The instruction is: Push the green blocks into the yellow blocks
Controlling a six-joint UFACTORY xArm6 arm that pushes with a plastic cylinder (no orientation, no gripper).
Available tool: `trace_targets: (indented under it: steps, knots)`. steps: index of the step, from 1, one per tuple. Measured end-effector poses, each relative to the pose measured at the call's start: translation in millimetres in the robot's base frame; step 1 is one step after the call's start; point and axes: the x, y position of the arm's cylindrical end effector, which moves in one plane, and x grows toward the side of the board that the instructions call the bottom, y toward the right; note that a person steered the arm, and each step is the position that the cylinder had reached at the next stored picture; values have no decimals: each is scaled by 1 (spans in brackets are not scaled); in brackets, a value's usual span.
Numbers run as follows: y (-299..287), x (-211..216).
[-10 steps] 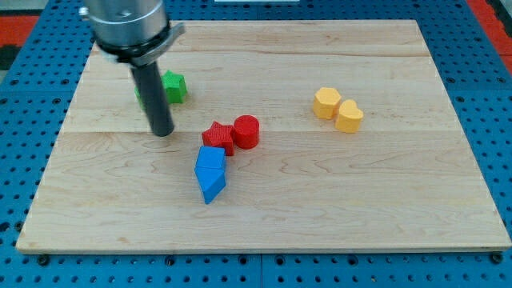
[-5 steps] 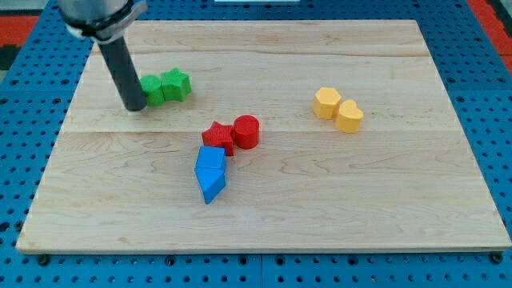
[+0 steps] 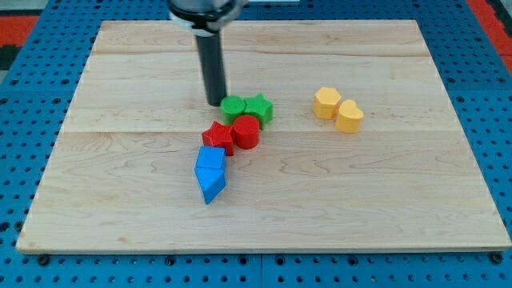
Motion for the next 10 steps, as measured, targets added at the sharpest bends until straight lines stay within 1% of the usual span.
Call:
trace_targets:
  steps: [1, 2, 4, 5, 6, 7, 8, 9, 10]
  knots:
    - [-31, 13]
    - [-26, 21]
    - [114, 23]
    - [102, 24]
    - [42, 52]
    - [78, 69]
    - [147, 69]
    - [158, 81]
    - [149, 122]
